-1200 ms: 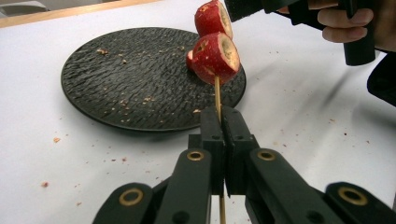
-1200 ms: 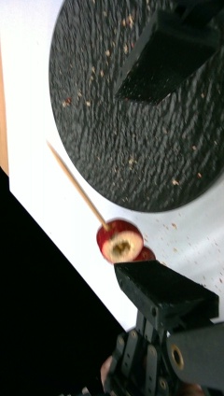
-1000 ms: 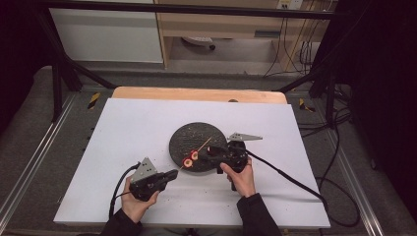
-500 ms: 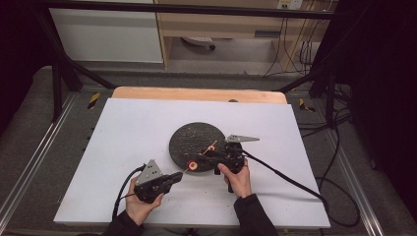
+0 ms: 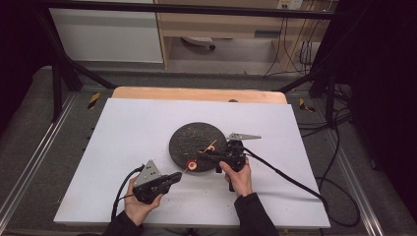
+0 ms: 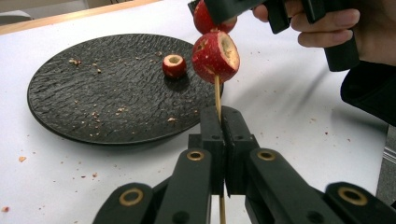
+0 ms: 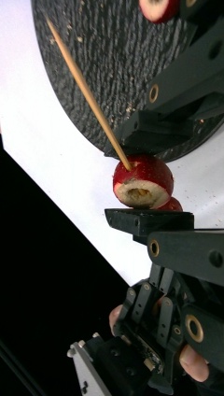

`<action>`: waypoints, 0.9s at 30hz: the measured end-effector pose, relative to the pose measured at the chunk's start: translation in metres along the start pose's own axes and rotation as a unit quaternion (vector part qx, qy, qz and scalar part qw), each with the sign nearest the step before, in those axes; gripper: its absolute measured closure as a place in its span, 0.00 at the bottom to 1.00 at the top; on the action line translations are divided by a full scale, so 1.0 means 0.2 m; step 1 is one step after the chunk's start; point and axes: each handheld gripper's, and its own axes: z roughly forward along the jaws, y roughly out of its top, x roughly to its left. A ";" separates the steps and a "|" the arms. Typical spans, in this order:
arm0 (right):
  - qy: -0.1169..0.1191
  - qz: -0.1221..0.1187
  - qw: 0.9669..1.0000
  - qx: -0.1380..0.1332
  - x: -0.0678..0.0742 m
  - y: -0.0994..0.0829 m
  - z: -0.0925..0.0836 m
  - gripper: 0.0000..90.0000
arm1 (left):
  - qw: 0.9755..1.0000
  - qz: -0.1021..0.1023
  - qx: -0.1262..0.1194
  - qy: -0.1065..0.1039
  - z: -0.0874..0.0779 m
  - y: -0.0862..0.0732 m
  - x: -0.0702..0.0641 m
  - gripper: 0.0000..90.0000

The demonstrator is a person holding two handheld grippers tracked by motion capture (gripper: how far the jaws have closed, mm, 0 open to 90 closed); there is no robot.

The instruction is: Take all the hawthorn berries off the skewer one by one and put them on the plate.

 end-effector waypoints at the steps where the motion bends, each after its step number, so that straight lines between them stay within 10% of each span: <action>1: -0.003 -0.001 1.000 -0.003 0.00 0.01 0.00 0.72 | 1.000 0.000 -0.001 0.000 0.00 0.00 0.00 0.98; 27: -0.094 0.003 0.993 -0.066 -0.13 0.29 -0.15 0.72 | 1.000 -0.011 -0.010 0.018 -0.09 -0.02 0.07 0.98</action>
